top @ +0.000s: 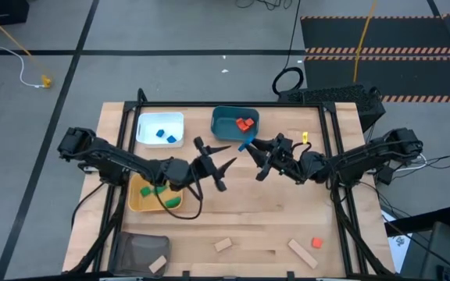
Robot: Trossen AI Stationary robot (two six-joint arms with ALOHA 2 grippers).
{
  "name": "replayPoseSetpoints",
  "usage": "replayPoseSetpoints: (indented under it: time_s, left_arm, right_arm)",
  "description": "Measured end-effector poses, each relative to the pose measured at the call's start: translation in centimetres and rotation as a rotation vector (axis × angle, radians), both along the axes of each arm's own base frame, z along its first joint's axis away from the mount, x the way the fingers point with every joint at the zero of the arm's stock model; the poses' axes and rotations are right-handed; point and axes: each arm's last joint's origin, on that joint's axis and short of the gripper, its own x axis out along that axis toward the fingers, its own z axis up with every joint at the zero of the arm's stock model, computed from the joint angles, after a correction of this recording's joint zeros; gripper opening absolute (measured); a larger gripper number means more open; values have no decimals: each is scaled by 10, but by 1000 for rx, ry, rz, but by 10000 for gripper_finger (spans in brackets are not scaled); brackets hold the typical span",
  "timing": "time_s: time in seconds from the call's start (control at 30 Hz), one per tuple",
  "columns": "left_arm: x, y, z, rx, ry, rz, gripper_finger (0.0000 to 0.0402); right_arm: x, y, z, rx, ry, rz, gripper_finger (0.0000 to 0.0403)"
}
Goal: Sort & place blocks by color
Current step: Put the blue wooden block into the white bin
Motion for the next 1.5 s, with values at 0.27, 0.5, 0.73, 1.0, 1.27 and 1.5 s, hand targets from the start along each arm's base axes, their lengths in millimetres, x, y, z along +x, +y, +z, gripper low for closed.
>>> replayPoseSetpoints:
  time_s: [0.27,0.5,0.73,1.0,1.27,1.5]
  left_arm:
    - [5,18,4,29,-32,-59,195]
    - [8,32,5,9,-63,-56,195]
    - [10,40,3,-11,-72,-53,195]
    - [10,41,2,-39,-83,-55,195]
    - [10,42,2,-72,-95,-52,155]
    - [10,41,1,-73,-87,-36,55]
  right_arm:
    - [1,-5,3,3,-51,-7,117]
    - [9,-9,-5,5,-75,-26,117]
    - [17,-15,-7,-4,-99,-6,118]
    - [29,-13,-6,-13,-100,25,118]
    - [31,-12,-5,0,-110,77,118]
    - [31,-12,-7,-1,-86,73,118]
